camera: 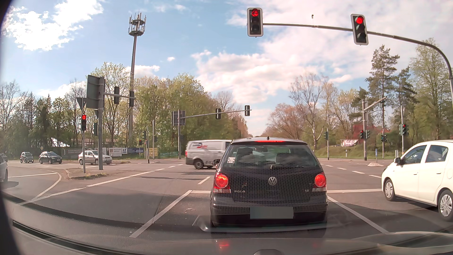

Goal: Follow the waypoints while adhering to traffic rules and regulations

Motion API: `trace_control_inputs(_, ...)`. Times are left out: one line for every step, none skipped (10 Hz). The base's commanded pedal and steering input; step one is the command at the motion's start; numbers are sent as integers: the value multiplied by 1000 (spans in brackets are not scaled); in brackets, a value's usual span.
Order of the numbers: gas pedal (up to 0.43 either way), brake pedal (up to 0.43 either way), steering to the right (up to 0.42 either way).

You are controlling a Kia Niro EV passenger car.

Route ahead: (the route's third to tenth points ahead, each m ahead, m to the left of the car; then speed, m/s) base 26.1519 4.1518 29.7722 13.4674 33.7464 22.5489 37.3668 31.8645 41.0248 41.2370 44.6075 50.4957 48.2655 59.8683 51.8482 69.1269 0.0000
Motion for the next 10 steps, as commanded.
trace_control_inputs(0, 250, -1)
trace_control_inputs(0, 250, -1)
trace_control_inputs(0, 250, -1)
trace_control_inputs(0, 250, -1)
trace_control_inputs(0, 250, -1)
trace_control_inputs(0, 250, -1)
trace_control_inputs(0, 250, -1)
trace_control_inputs(0, 250, -1)
trace_control_inputs(0, 250, -1)
trace_control_inputs(0, 250, -1)
